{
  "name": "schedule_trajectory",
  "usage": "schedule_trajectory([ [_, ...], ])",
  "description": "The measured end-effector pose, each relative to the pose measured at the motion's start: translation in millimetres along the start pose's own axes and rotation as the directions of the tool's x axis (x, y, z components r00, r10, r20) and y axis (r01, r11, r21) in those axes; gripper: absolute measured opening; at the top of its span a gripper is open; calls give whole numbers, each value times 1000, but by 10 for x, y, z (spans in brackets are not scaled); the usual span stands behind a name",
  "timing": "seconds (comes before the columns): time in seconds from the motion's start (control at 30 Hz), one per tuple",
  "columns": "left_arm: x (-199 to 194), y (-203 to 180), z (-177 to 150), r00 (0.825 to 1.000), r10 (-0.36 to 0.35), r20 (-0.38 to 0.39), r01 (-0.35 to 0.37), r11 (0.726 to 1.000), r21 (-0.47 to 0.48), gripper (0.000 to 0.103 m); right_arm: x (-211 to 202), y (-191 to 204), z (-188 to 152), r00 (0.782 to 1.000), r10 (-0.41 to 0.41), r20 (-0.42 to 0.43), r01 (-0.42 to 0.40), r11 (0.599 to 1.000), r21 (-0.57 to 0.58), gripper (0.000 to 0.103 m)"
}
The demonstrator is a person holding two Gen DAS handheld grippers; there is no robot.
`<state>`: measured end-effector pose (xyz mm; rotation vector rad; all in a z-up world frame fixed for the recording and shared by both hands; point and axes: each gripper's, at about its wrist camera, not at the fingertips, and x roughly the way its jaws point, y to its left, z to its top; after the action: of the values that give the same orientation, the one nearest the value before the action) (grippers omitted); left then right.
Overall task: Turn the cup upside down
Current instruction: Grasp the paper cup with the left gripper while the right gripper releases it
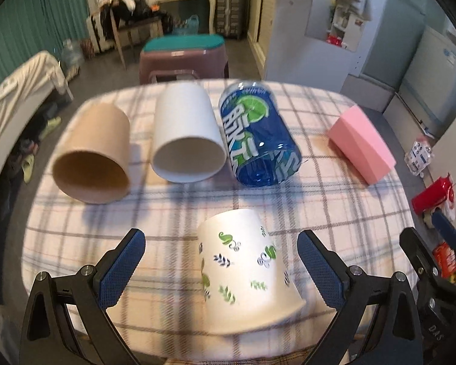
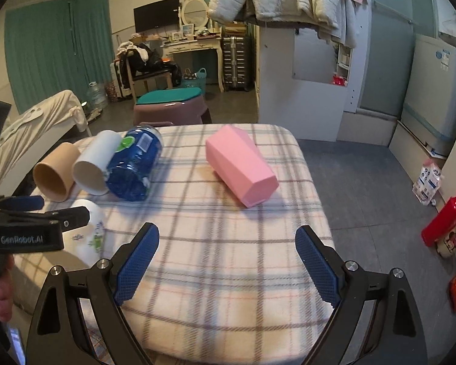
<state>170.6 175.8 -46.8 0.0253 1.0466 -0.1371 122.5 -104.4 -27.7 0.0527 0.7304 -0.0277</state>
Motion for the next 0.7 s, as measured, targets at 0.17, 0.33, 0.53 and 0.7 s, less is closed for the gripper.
schedule_trajectory([
  [0.17, 172, 31, 27, 998, -16, -69, 15, 1000, -13, 88, 124, -33, -5, 1000, 13, -18, -13, 1000, 9, 92],
  [0.33, 211, 27, 7, 993, -62, -97, 61, 998, -7, 64, 215, 1, -28, 999, 34, -33, -34, 999, 12, 92],
  [0.53, 85, -18, -15, 994, -82, -69, 83, 997, 7, 64, 200, 57, -38, 999, 44, -30, -44, 999, 9, 92],
  [0.7, -172, -9, -7, 996, -81, 20, 81, 996, 22, 63, 131, 77, -42, 999, 42, -20, -42, 999, 11, 92],
])
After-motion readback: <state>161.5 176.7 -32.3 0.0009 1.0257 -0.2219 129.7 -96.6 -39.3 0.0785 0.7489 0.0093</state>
